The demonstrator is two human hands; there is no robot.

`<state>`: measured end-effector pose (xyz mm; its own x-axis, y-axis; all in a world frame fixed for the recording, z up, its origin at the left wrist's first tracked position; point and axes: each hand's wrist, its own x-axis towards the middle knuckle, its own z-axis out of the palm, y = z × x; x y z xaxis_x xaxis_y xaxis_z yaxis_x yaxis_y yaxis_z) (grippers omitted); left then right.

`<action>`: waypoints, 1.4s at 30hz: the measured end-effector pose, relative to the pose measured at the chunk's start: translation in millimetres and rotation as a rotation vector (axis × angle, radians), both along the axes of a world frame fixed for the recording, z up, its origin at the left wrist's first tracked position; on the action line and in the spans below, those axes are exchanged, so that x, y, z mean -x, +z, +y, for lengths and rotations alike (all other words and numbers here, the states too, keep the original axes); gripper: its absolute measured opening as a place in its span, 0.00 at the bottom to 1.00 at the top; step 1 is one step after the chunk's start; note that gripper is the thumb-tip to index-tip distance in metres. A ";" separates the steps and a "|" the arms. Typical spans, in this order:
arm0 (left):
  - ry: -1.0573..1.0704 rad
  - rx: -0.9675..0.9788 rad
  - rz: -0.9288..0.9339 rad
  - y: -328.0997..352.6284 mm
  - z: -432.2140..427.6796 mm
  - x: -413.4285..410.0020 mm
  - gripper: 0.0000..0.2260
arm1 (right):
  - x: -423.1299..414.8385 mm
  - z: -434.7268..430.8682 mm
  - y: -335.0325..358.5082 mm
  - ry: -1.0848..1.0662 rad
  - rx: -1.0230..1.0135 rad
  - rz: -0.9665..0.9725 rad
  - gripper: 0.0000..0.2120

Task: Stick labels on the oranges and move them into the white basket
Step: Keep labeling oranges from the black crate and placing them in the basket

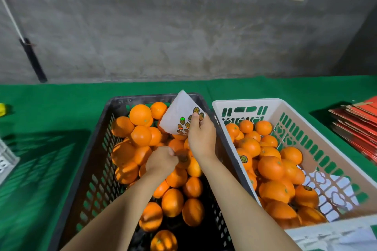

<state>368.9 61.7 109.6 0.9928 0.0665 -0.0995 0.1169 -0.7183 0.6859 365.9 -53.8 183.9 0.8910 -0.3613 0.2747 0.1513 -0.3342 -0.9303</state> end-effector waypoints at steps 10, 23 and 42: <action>-0.397 -0.410 -0.125 -28.1 8.3 3.6 0.26 | -0.5 -2.5 2.0 -0.006 -0.030 0.020 0.10; -0.335 -0.296 -0.317 28.1 36.7 27.4 0.24 | -1.4 -8.2 0.1 -0.058 0.111 0.022 0.11; -0.018 0.598 -0.262 57.4 73.2 68.6 0.36 | 31.8 20.4 -9.9 0.708 0.083 0.252 0.15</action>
<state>300.3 135.0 167.0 0.9896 0.0575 0.1318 -0.1175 -0.2045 0.9718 334.1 -33.4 174.0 0.9422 0.3335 0.0333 0.1419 -0.3069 -0.9411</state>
